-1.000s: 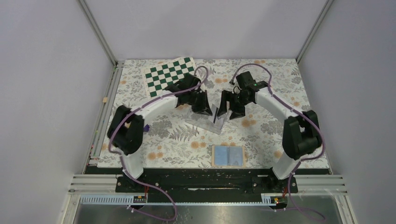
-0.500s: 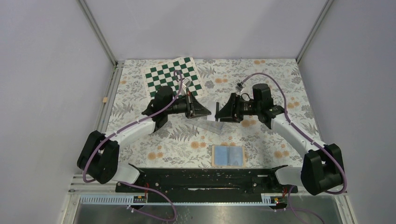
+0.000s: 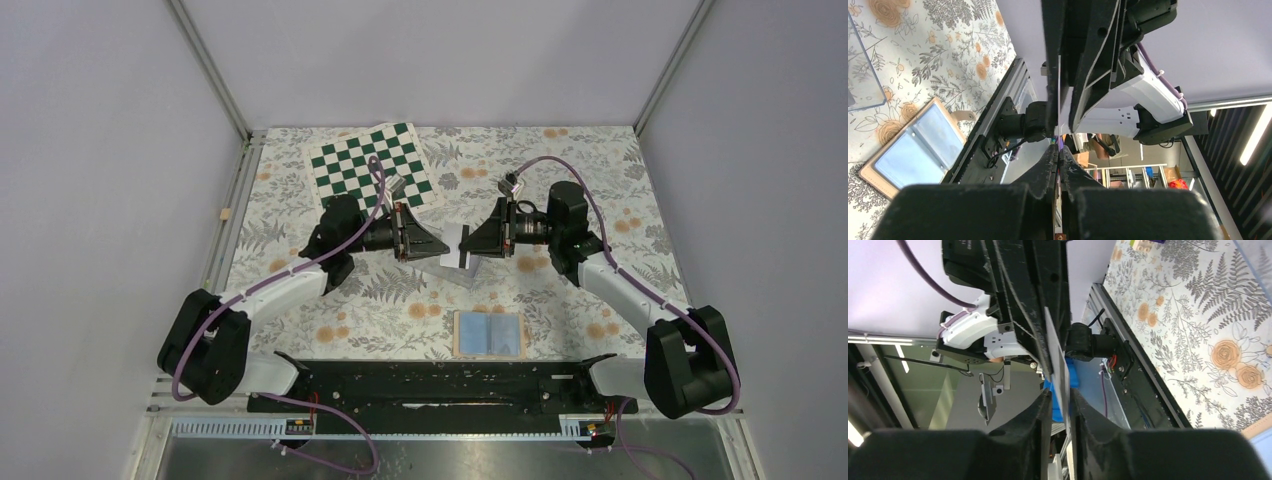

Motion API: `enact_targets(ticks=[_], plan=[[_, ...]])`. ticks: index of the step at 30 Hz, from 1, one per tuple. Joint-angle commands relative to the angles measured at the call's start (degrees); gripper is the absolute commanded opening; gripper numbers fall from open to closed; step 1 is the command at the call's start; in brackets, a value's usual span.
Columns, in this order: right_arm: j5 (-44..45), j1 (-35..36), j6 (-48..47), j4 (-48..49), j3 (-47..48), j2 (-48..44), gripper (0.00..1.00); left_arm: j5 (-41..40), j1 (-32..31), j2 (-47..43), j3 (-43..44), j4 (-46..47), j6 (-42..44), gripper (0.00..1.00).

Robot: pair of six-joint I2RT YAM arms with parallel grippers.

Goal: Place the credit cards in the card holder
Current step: Pick up the credit card from the storage box, then insert the credit card into the card holder.

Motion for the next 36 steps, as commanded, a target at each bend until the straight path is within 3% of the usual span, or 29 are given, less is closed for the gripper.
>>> enact_targets(ticks=[1,5,7,8,10,13,16,20,26,36], plan=[[-3.2,-0.1,4.4,7.8,-0.4,-1.3,0.21,1.4,0.0,-1.2,-1.3,4.6,-0.4,0.00],[-4.4,-0.1,4.3,8.0,-0.3,-0.9,0.07,1.1,-0.1,-0.5,-2.1,5.4,-0.7,0.01],[-4.9,-0.1,2.9,6.2,-0.4,-0.9,0.00,0.9,-0.1,-0.3,-2.3,5.3,-0.7,0.10],[-4.9,-0.1,1.0,4.0,-0.3,-1.0,0.00,0.6,-0.1,-0.4,-2.5,5.2,-0.5,0.21],[-4.0,-0.1,-5.0,-3.5,-0.4,-2.0,0.00,-0.7,-0.1,-0.6,-3.0,3.1,0.3,0.41],[2.6,-0.3,-22.6,-26.8,0.5,-4.7,0.00,-4.1,-0.1,-1.3,-3.1,-5.3,4.7,0.51],[10.7,-1.3,-32.7,-39.7,-1.9,-7.6,0.00,-8.6,-0.4,-2.3,-3.2,-16.3,11.1,0.51],[13.6,-5.7,-35.5,-44.1,-8.8,-10.7,0.00,-14.1,-2.2,-2.6,-4.0,-26.3,15.4,0.50],[19.3,-8.3,-37.6,-48.7,-14.8,-12.4,0.00,-18.0,-8.7,2.3,-6.0,-26.8,14.1,0.45],[25.9,-8.3,-37.3,-47.1,-13.1,-9.2,0.00,-20.4,-14.4,14.8,-4.7,-24.2,12.6,0.34]])
